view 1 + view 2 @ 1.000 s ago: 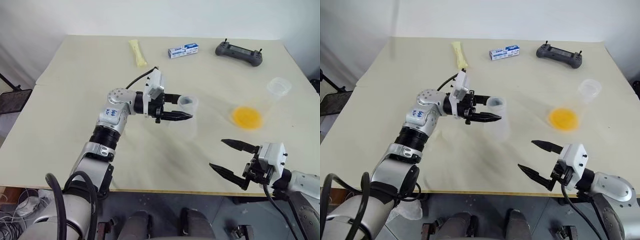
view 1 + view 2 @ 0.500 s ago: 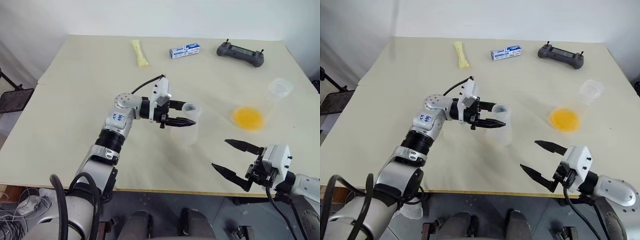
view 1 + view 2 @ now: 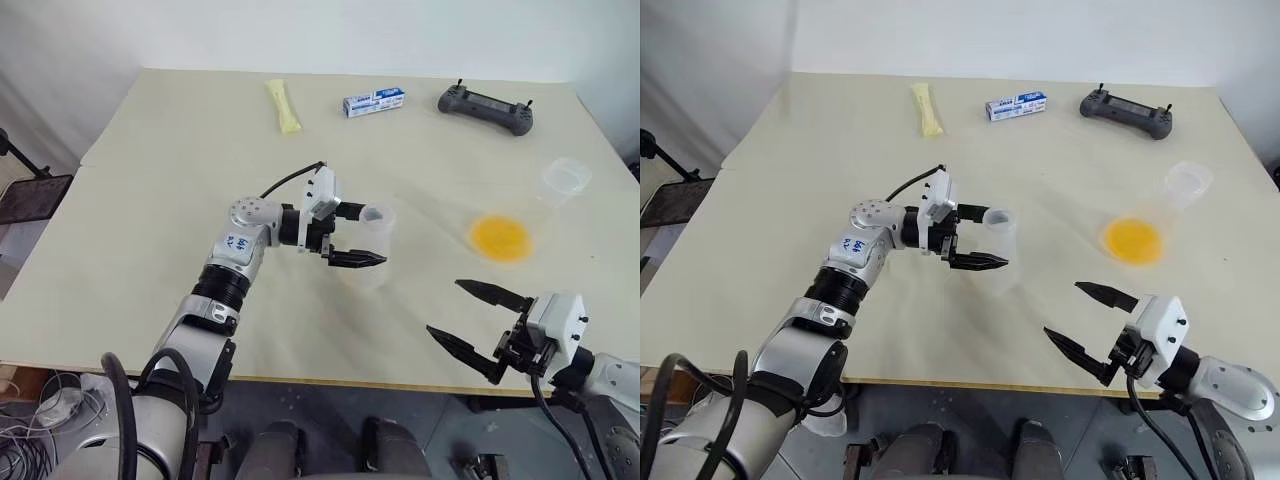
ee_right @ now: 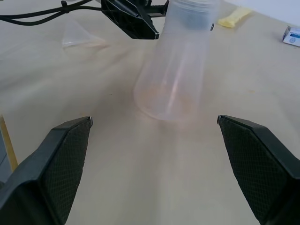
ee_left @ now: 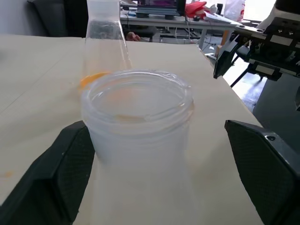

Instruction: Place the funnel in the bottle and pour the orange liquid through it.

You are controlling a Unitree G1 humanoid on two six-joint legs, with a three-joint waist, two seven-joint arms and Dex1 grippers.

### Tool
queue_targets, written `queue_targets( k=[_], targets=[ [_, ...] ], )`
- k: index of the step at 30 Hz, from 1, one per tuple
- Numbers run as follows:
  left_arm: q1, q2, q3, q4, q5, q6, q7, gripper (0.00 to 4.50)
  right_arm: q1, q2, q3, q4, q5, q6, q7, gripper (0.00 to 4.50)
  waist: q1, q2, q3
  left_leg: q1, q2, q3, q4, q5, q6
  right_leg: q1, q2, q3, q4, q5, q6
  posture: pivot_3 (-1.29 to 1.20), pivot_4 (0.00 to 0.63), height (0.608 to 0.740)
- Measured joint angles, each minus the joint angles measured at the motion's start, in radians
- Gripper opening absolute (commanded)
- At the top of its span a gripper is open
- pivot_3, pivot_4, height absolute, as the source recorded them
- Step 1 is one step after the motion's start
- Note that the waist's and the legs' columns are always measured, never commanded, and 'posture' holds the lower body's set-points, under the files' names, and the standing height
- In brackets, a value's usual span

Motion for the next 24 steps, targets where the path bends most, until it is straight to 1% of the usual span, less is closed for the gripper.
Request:
queue_targets(
  k=[10,22,24],
  targets=[
    [0.013,0.002,0.001,-0.036,0.002,0.022,0.041,4.48,-0.07,-0.031,-0.019,0.036,0.0,0.002,0.017,4.5,0.001,0.0,0.0,0.0,0.0,0.0,0.0,0.0,0.0,0.0,0.0,0.0,0.0,0.0,0.0,0.0,0.15,0.74],
    [0.035,0.011,0.004,-0.089,0.0,0.055,0.053,4.48,-0.088,-0.04,-0.019,0.048,0.001,0.005,0.032,4.5,0.001,0.0,0.0,0.0,0.0,0.0,0.0,0.0,0.0,0.0,0.0,0.0,0.001,0.0,0.0,0.0,0.15,0.74],
    [0.034,0.029,0.005,-0.091,0.0,0.062,0.048,4.48,-0.09,-0.044,-0.019,0.048,0.001,0.006,0.032,4.5,0.0,0.0,0.0,0.0,0.0,0.0,0.0,0.0,0.0,0.0,0.0,0.0,0.001,0.0,0.0,0.0,0.15,0.74]
  ],
)
